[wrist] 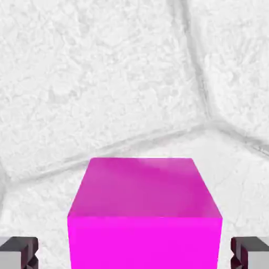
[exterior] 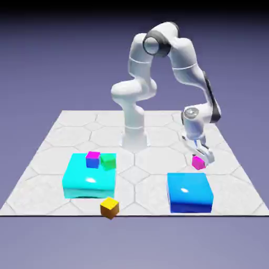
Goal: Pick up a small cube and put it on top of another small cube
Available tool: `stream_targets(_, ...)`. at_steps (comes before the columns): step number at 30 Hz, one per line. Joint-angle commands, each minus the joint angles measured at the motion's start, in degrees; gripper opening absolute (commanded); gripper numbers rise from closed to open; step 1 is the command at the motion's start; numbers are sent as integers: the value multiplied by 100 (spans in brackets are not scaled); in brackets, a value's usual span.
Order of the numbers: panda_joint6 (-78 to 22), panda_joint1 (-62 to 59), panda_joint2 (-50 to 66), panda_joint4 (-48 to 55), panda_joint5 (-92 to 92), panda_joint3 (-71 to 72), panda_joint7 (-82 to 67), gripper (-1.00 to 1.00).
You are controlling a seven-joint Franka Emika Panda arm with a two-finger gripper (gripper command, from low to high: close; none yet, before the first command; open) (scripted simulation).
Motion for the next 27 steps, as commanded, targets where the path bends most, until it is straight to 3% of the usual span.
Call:
stream_targets(1,0,0,0,0,0,0,0,-100)
stream_targets(13,-1256,-102,-1871,-816,-1729,-195,1880,-100)
stream_targets(27,-1638,1269,-448,1604,-2614,-3102,2101,-100)
